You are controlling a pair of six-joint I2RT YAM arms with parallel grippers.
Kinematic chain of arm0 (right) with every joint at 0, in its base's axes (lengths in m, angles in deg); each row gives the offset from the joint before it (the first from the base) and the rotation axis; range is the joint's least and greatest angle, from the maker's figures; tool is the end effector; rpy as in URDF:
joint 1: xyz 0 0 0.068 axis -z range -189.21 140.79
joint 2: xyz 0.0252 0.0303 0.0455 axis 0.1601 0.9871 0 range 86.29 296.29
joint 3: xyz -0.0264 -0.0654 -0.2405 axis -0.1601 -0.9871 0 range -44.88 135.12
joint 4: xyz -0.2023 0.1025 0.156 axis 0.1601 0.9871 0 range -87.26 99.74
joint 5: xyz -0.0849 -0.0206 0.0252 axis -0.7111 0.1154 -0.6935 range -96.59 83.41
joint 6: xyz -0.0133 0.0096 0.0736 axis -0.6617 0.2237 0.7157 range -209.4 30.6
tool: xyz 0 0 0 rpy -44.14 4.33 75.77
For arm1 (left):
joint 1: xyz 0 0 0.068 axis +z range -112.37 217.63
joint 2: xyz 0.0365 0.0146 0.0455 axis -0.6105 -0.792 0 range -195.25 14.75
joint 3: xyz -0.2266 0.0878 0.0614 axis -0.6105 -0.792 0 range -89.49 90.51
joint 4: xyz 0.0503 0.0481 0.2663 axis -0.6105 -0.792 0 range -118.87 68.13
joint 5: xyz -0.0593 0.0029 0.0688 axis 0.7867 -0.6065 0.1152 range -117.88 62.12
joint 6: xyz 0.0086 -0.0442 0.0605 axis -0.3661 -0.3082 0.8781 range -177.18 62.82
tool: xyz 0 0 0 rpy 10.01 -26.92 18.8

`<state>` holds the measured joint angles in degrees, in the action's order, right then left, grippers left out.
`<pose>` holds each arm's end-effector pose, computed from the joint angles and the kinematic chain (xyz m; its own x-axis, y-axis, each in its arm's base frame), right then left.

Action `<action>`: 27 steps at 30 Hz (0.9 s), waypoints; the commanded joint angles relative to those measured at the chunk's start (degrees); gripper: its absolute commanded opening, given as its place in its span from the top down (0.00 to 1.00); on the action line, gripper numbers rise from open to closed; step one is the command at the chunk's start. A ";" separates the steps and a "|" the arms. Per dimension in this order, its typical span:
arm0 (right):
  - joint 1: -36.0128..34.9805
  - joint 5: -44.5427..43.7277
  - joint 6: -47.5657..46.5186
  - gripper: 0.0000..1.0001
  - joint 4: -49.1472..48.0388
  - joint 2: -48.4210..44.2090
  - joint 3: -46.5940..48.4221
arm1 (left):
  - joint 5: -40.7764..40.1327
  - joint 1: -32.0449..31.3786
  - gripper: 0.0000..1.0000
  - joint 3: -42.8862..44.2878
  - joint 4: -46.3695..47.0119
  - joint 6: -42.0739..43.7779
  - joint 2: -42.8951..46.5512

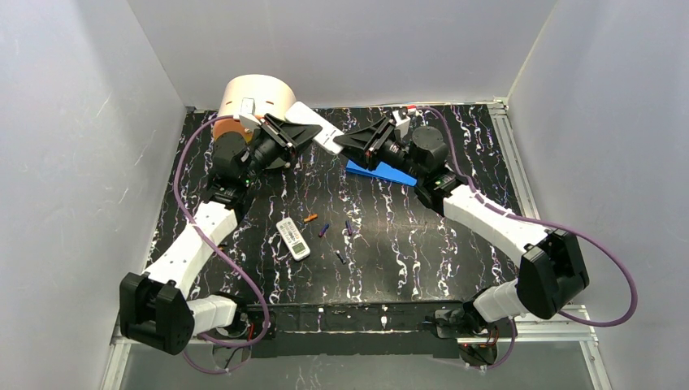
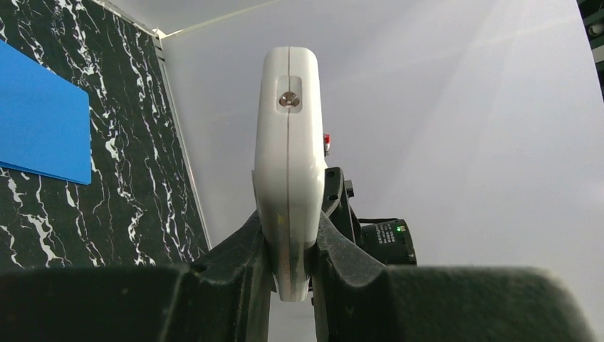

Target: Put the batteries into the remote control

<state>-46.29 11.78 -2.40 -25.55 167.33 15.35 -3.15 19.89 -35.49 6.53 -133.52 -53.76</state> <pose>0.2908 0.2450 0.3329 -0.8150 0.5720 -0.0929 -0.1468 -0.0487 0.9880 0.3024 -0.1247 0.3624 -0.5907 -0.7377 -0.3269 0.3790 0.1040 -0.9195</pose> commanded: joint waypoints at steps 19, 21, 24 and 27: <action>0.43 2.76 1.90 0.54 3.73 -3.40 0.43 | 2.59 0.46 1.00 2.98 3.37 6.54 -1.32; 0.35 3.16 1.80 0.64 3.05 -3.09 0.68 | 2.62 0.39 1.00 2.74 3.33 6.79 -1.21; 0.40 3.28 1.79 0.74 2.07 -3.13 0.92 | 2.52 0.39 1.00 2.61 3.33 7.09 -1.25; 0.43 3.14 1.08 0.82 3.29 -3.55 1.27 | 2.65 0.38 1.00 2.60 3.36 7.80 -1.35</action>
<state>-46.01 14.42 -0.89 -19.54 165.51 16.05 -1.38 20.07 -34.79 8.00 -127.60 -55.36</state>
